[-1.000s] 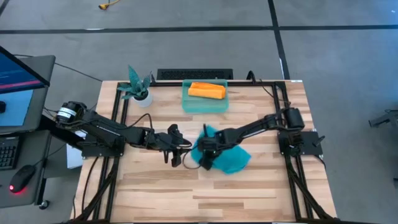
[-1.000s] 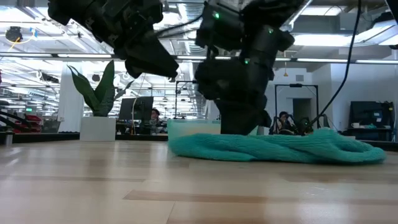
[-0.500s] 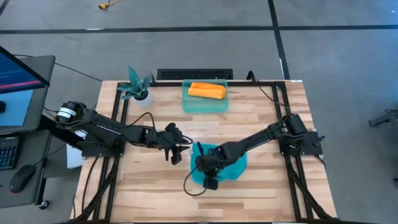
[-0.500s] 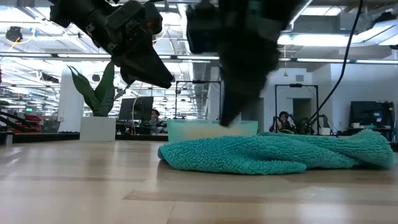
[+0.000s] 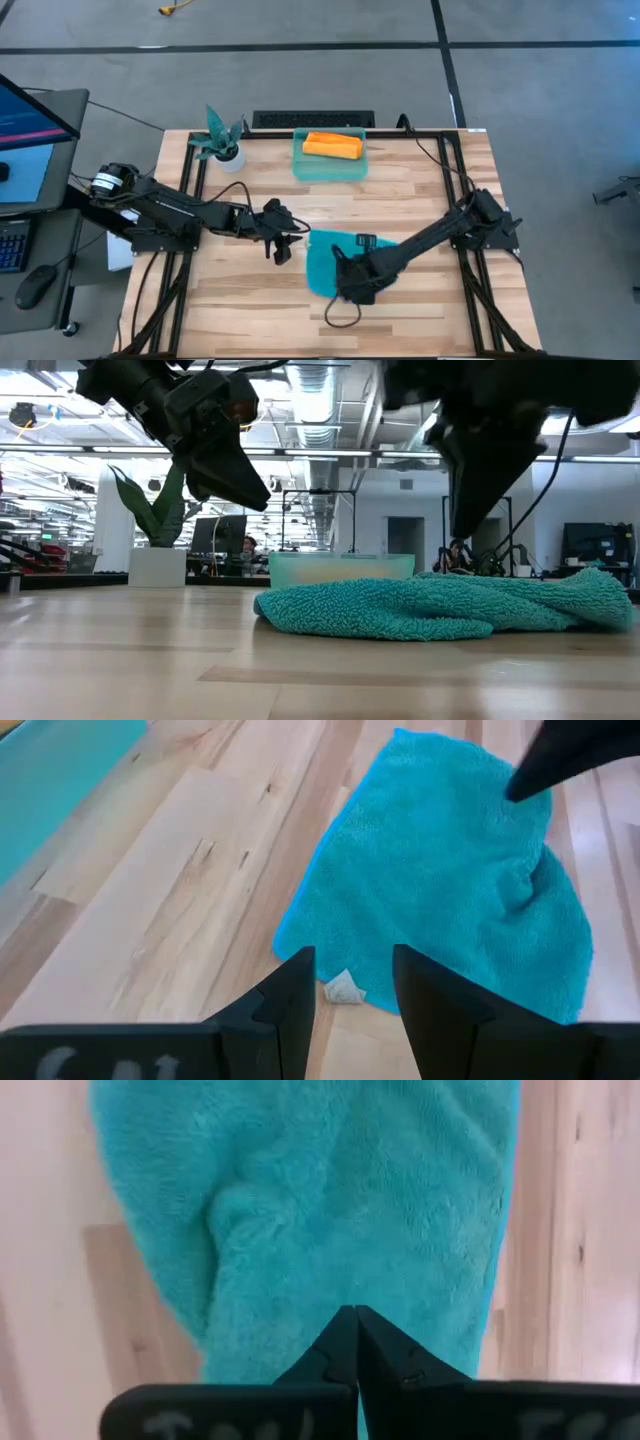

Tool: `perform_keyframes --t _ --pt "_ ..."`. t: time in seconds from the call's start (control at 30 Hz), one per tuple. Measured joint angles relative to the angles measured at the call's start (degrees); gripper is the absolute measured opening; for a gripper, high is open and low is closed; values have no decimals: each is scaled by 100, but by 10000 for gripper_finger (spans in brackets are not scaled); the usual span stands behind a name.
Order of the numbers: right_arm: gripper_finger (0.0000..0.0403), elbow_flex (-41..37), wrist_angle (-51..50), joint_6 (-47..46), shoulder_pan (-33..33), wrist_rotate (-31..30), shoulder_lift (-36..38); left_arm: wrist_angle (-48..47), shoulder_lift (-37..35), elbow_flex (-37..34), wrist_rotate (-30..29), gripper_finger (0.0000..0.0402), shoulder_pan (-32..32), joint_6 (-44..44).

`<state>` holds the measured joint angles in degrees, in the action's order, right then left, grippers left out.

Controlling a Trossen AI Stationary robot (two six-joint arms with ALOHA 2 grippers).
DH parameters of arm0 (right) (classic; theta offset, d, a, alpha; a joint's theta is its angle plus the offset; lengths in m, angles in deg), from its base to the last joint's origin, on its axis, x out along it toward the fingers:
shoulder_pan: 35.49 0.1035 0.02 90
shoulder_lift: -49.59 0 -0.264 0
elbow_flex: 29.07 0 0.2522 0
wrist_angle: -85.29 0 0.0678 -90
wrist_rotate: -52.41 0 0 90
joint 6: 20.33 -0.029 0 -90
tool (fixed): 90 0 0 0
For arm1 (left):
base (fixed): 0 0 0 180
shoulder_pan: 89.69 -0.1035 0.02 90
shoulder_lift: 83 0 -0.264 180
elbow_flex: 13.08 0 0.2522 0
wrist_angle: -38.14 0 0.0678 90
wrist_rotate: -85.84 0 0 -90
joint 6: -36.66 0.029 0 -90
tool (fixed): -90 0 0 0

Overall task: Roll microfiber towels into tight, uniform cylinder then place into a basket
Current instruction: Roll the blue microfiber cloth

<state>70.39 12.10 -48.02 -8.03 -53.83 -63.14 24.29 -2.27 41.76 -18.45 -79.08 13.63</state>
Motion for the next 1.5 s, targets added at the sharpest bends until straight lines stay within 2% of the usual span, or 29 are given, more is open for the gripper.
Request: perform_keyframes --t 0.17,0.37,0.5,0.6,0.8,1.03,1.33,1.5 --pt "20 -439 -159 -600 164 -455 409 98 70 0 -5 126 0 -11" --pt "16 -1508 56 -1483 156 -700 1301 454 477 -6 -104 126 -38 134" --pt "18 -2362 668 -1898 125 -788 1941 497 752 43 -96 126 -123 252" --pt "19 -2949 1272 -2036 100 -788 2388 541 866 38 251 132 -240 -33" --pt "18 -3834 2343 -2012 42 -758 3090 619 945 39 332 178 -392 -305" --pt "22 -4306 2932 -2036 16 -788 3525 760 944 42 302 229 -465 -388" --pt "23 -4486 3138 -1990 -69 -781 3569 1128 1417 39 330 236 -567 -468" --pt "23 -4485 3137 -1986 -97 -767 3567 1109 1421 39 304 236 -753 -660"
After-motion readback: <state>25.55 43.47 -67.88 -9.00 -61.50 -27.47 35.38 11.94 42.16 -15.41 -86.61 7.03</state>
